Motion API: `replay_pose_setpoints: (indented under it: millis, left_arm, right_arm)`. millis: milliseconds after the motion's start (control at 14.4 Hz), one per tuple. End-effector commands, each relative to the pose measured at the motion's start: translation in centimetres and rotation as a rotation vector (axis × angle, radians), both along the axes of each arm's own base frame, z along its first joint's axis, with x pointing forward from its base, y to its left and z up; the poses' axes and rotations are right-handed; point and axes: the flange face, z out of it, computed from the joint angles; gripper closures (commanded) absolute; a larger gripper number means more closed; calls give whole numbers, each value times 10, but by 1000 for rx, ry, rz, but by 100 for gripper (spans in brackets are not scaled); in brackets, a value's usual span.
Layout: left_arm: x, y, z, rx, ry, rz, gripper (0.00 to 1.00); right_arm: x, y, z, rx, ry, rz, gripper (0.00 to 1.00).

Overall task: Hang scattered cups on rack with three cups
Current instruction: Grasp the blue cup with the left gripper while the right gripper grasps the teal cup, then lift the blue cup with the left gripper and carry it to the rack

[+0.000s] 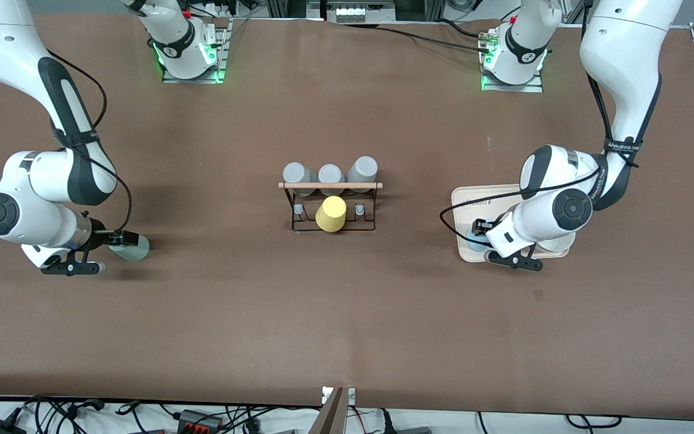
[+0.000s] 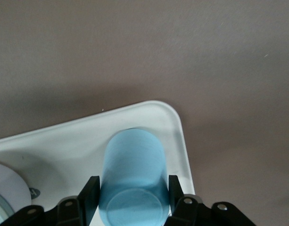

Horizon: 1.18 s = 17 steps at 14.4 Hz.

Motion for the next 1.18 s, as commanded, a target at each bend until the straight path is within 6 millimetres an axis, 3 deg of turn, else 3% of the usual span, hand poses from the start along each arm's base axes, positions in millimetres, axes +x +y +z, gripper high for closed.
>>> replay_pose_setpoints:
  millis: [0, 208, 277, 416, 555, 694, 832, 1110]
  left_arm:
    - [13, -25, 47, -2, -34, -60, 99]
    - [27, -78, 110, -10, -58, -100, 99]
    - [28, -98, 126, -9, -59, -80, 99]
    - [22, -149, 143, -17, -73, -47, 99]
    - [9, -200, 152, -26, -83, -9, 99]
    - [12, -233, 160, -57, -102, 52, 99]
    - [17, -249, 166, -91, -111, 87, 99]
    - [14, -255, 177, -157, -67, 154, 99]
  right_arm:
    - [-5, -4, -9, 2, -16, 21, 0]
    - [-4, -5, -8, 4, -15, 45, 1]
    - [-5, -4, -9, 4, -12, 48, 17]
    - [-5, -5, -8, 4, -12, 53, 41]
    - [-4, -4, -7, 4, -12, 54, 55]
    - [-3, -1, -5, 4, -12, 57, 56]
    - [1, 4, 4, 4, -27, 56, 56]
    - [14, 16, 47, 1, -50, 72, 60]
